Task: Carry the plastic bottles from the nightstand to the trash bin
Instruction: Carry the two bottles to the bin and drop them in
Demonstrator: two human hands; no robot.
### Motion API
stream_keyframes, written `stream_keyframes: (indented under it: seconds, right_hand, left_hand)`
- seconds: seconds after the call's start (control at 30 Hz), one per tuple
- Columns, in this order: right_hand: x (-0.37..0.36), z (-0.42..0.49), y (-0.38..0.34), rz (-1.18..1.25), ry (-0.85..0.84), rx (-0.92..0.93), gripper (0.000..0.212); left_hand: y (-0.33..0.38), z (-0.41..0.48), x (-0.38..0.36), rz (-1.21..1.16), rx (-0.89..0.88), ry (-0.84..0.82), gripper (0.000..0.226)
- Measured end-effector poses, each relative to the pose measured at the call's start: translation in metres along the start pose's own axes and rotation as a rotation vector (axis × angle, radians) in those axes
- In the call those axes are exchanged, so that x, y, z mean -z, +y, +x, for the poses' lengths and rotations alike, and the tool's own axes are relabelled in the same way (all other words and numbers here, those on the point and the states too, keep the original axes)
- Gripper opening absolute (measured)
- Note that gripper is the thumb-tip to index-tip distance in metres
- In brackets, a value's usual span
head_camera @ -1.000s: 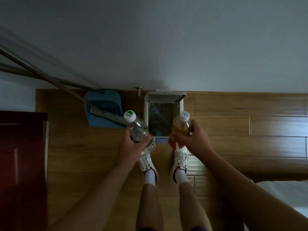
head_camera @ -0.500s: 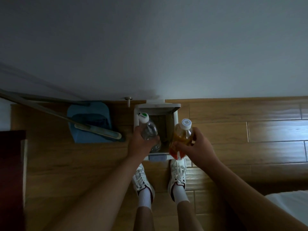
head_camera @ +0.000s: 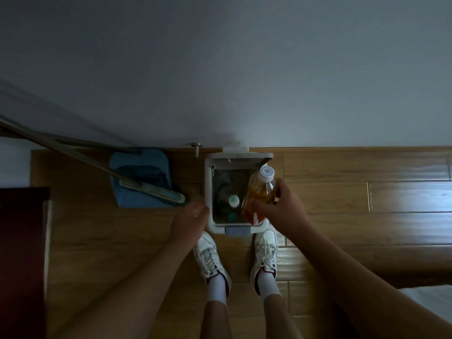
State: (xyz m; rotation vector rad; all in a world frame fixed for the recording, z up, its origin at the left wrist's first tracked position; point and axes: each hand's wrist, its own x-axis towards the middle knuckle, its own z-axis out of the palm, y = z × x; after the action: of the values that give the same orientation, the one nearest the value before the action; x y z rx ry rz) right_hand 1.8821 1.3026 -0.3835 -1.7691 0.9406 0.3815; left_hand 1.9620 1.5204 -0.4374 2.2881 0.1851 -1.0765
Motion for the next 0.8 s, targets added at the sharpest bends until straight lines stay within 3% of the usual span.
stream_keyframes:
  seconds: [0.2, 0.53, 0.67, 0.8]
  right_hand:
    - [-0.012, 0.014, -0.026, -0.054, 0.019, 0.035, 0.058]
    - [-0.050, 0.056, 0.004, -0.192, 0.058, 0.013, 0.073]
    - [-0.053, 0.065, 0.019, -0.382, -0.020, -0.030, 0.058]
    - [-0.047, 0.066, 0.031, -0.500, -0.067, -0.043, 0.060]
  left_hand:
    - [-0.030, -0.018, 0.032, 0.236, -0.006, -0.012, 0.034]
    - [-0.090, -0.012, 0.047, 0.229, 0.135, -0.050, 0.037]
    - [-0.098, -0.011, 0.043, 0.220, 0.150, -0.058, 0.032]
    - [-0.096, -0.011, 0.038, 0.209, 0.136, -0.053, 0.029]
